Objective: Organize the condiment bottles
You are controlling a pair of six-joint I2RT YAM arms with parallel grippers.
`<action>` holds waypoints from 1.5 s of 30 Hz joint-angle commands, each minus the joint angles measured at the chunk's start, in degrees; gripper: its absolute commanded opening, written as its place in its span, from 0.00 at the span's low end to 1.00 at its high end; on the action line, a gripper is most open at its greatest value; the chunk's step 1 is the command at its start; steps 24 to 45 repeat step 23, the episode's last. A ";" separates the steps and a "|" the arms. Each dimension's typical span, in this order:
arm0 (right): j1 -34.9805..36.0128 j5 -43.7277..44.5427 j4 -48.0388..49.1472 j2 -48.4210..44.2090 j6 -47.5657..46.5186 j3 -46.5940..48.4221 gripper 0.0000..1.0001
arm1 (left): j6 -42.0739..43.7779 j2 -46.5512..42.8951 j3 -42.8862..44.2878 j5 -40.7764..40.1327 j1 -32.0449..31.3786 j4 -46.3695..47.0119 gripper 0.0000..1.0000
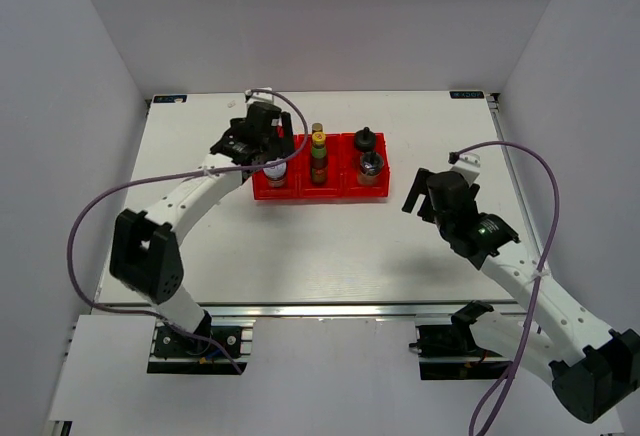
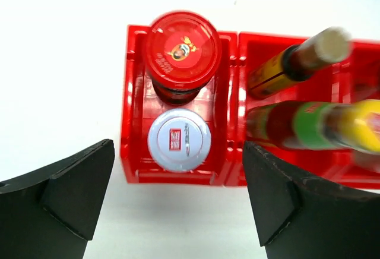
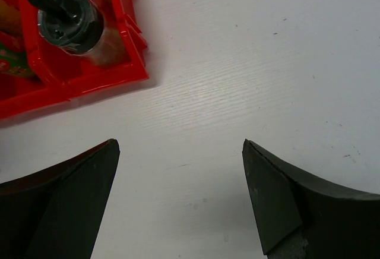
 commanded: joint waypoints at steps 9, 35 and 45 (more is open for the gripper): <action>-0.17 -5.29 -1.10 -4.10 -0.78 0.67 0.89 | -25.96 -33.54 -20.46 -3.22 0.44 -19.22 0.98; -0.17 -7.58 -0.57 -1.03 0.63 -2.50 0.90 | -32.49 -47.20 -33.72 -4.00 0.44 -21.68 0.98; -0.17 -7.58 -0.57 -1.03 0.63 -2.50 0.90 | -32.49 -47.20 -33.72 -4.00 0.44 -21.68 0.98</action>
